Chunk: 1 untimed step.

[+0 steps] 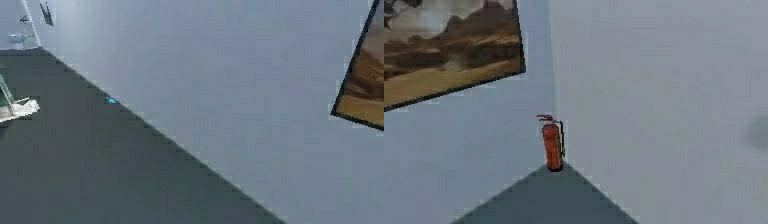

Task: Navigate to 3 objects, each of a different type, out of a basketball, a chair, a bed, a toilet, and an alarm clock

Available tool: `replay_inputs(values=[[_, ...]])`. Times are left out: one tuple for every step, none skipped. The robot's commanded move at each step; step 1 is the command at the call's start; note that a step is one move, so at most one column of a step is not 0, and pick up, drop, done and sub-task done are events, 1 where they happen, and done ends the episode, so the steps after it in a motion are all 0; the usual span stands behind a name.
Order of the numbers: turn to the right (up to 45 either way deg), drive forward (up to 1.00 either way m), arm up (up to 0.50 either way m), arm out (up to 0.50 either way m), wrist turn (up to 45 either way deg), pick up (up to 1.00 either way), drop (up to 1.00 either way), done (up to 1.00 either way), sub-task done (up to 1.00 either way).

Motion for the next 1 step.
replay_inputs(values=[[-42.0, 0.00, 0.00, 0.00, 0.0, 0.00, 0.00, 0.00, 0.00]])
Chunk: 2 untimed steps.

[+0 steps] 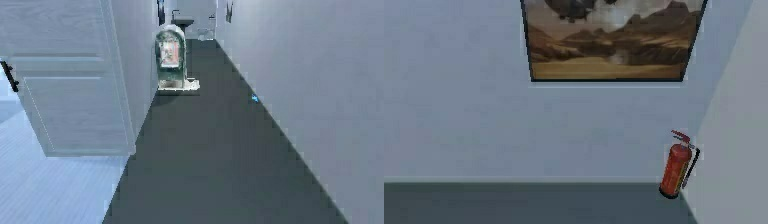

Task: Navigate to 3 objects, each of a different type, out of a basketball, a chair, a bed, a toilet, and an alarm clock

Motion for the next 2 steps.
replay_inputs(values=[[0.0, 0.10, 0.00, 0.00, 0.0, 0.00, 0.00, 0.00, 0.00], [-33.0, 0.00, 0.00, 0.00, 0.0, 0.00, 0.00, 0.00, 0.00]])
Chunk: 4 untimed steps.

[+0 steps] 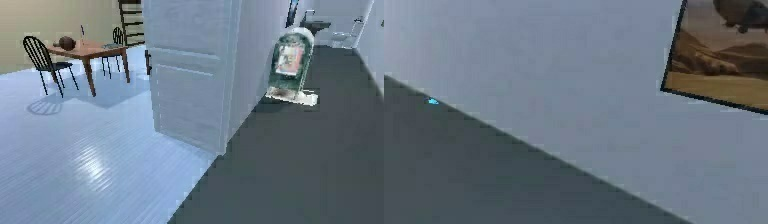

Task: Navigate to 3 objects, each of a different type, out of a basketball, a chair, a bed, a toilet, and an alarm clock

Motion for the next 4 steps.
replay_inputs(values=[[0.0, 0.50, 0.00, 0.00, 0.0, 0.00, 0.00, 0.00, 0.00], [-45.0, 0.00, 0.00, 0.00, 0.0, 0.00, 0.00, 0.00, 0.00], [-3.0, 0.00, 0.00, 0.00, 0.0, 0.00, 0.00, 0.00, 0.00], [0.0, 1.00, 0.00, 0.00, 0.0, 0.00, 0.00, 0.00, 0.00]])
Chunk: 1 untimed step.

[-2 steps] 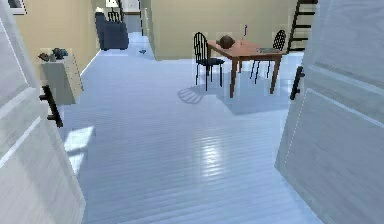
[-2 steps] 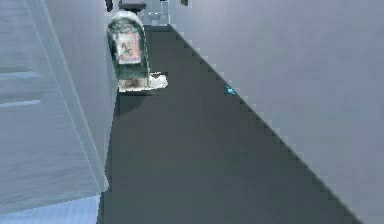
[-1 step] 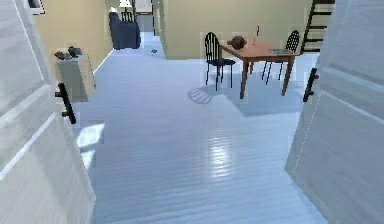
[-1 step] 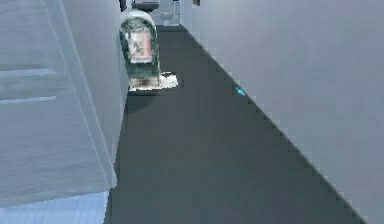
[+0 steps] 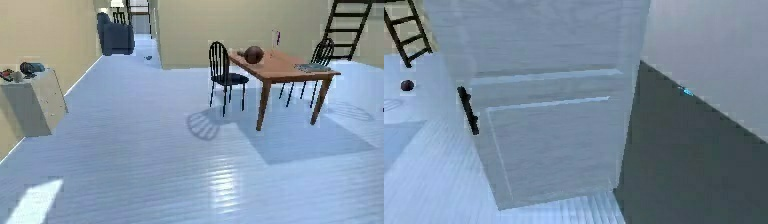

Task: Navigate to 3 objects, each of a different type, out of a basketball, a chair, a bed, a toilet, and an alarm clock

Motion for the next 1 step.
replay_inputs(values=[[0.0, 1.00, 0.00, 0.00, 0.0, 0.00, 0.00, 0.00, 0.00]])
